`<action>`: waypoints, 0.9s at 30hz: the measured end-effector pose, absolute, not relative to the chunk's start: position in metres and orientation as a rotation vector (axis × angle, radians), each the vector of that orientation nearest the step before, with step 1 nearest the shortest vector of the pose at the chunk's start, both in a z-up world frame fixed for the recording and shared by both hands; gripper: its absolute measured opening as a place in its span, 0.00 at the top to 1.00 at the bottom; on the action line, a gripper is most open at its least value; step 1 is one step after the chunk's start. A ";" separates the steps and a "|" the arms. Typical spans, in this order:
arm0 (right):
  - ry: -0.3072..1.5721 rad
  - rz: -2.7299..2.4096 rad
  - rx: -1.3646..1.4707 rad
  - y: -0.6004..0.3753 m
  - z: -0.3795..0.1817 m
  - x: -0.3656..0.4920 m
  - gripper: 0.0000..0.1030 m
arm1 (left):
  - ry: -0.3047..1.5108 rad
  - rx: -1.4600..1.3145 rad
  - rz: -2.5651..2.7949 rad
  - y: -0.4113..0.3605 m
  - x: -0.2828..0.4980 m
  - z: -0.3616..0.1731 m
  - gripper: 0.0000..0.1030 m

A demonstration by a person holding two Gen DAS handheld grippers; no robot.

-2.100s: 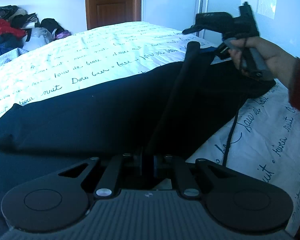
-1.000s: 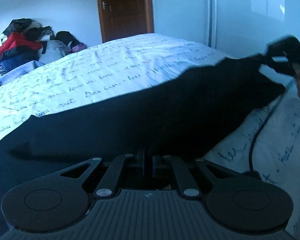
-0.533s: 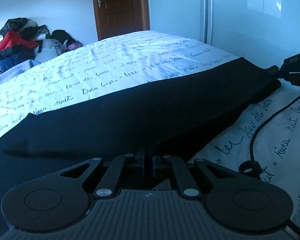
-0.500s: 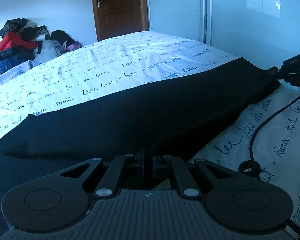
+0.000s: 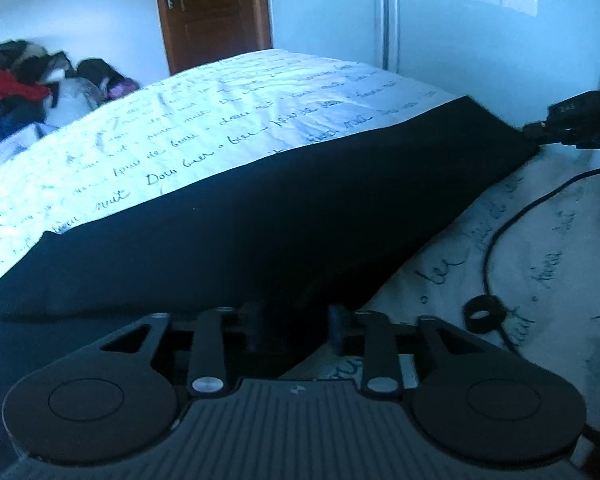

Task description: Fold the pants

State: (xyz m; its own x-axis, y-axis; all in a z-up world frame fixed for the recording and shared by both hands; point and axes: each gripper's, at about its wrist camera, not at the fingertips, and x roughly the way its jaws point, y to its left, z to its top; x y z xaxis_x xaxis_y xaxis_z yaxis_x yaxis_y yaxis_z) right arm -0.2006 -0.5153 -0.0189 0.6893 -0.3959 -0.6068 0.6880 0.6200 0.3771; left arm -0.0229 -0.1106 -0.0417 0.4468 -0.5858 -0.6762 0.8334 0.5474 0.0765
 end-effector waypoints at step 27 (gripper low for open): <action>0.820 0.597 -0.227 -0.319 -0.016 0.105 0.68 | 0.822 0.077 -0.603 -0.041 0.121 0.005 0.46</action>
State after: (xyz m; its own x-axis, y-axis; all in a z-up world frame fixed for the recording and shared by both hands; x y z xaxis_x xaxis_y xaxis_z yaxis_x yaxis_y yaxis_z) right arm 0.1047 -0.3190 -0.0159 0.5298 0.4104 -0.7422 -0.5802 0.8137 0.0358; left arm 0.1213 -0.0410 0.0055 0.5240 -0.4747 -0.7072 0.5326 0.8305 -0.1629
